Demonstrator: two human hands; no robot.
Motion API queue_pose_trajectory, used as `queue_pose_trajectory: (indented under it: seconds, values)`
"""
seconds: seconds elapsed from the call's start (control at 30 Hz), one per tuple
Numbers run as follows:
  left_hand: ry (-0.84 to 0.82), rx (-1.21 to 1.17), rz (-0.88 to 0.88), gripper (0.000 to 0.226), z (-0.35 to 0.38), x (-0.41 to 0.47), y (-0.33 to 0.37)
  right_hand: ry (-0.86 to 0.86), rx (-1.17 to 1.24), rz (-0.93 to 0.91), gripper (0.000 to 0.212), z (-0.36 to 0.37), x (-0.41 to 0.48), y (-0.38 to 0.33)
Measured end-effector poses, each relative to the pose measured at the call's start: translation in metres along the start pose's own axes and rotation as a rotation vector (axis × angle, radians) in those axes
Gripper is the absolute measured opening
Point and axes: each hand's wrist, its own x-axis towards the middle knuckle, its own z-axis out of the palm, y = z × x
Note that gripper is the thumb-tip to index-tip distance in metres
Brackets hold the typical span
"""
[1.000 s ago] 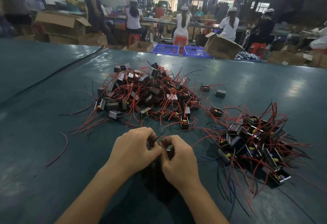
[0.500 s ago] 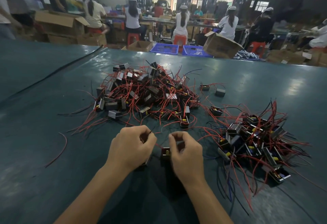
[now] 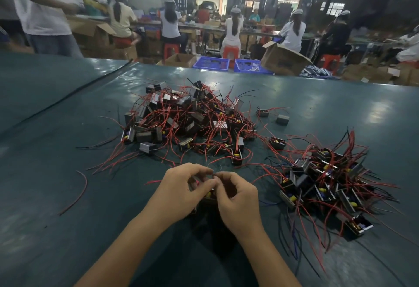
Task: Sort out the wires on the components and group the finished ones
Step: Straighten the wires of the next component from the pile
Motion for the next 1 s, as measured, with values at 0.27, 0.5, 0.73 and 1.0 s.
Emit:
queue_pose_trajectory:
  seconds: [0.27,0.5,0.73,1.0]
  values:
    - [-0.041,0.027,-0.050,0.028,0.0009,0.0018,0.0006,0.061,0.070,0.113,0.012,-0.0018,0.0020,0.0016]
    - [-0.071,-0.065,-0.121,0.020,0.0030,0.0036,-0.0003,0.091,0.144,0.196,0.008,-0.0030,0.0050,0.0005]
    - [-0.012,-0.008,0.064,0.008,0.0066,0.0000,0.0006,0.084,0.252,0.217,0.012,-0.0038,0.0066,-0.0026]
    - [0.103,0.034,0.110,0.009,0.0084,-0.0013,-0.0035,0.069,0.271,0.240,0.013,-0.0053,0.0084,-0.0030]
